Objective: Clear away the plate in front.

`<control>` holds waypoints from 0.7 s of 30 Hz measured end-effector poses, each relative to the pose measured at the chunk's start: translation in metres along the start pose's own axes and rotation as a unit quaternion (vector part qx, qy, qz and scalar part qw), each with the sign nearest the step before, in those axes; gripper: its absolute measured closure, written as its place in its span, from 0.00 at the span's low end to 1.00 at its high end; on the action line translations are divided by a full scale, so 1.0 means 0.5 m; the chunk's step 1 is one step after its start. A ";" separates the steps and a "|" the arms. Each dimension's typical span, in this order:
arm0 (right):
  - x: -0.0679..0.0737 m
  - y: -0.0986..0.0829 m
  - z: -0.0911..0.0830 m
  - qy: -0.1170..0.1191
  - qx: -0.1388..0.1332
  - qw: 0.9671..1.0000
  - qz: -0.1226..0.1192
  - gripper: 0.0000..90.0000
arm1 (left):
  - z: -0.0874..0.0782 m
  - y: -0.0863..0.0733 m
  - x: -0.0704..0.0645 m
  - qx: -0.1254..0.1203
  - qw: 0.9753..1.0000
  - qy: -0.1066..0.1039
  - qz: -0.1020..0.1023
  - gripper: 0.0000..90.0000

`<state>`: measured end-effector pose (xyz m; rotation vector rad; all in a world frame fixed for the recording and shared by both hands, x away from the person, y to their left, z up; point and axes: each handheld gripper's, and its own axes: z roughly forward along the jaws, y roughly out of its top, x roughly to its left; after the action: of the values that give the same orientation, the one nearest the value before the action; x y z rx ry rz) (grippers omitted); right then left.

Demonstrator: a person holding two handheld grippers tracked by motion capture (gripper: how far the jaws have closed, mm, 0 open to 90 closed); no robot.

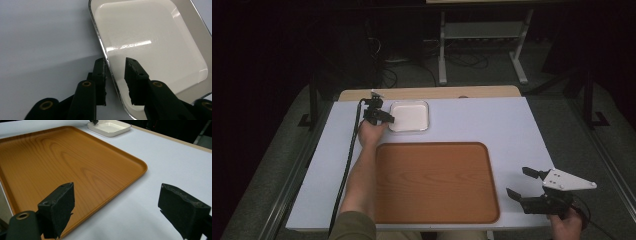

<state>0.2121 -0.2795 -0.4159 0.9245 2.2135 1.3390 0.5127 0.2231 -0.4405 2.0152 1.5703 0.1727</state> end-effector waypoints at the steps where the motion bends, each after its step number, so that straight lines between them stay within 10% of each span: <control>1: 0.000 0.000 0.000 0.000 0.000 1.000 0.000 0.14 | 0.002 0.000 -0.001 0.000 1.000 0.001 -0.002 0.79; 21: -0.004 -0.002 -0.002 0.000 -0.003 1.000 0.006 0.14 | 0.000 -0.007 0.015 -0.013 0.995 -0.019 -0.093 0.98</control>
<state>0.2125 -0.2816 -0.4163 0.9365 2.2062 1.3513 0.5121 0.2306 -0.4441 1.8294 1.7114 0.0830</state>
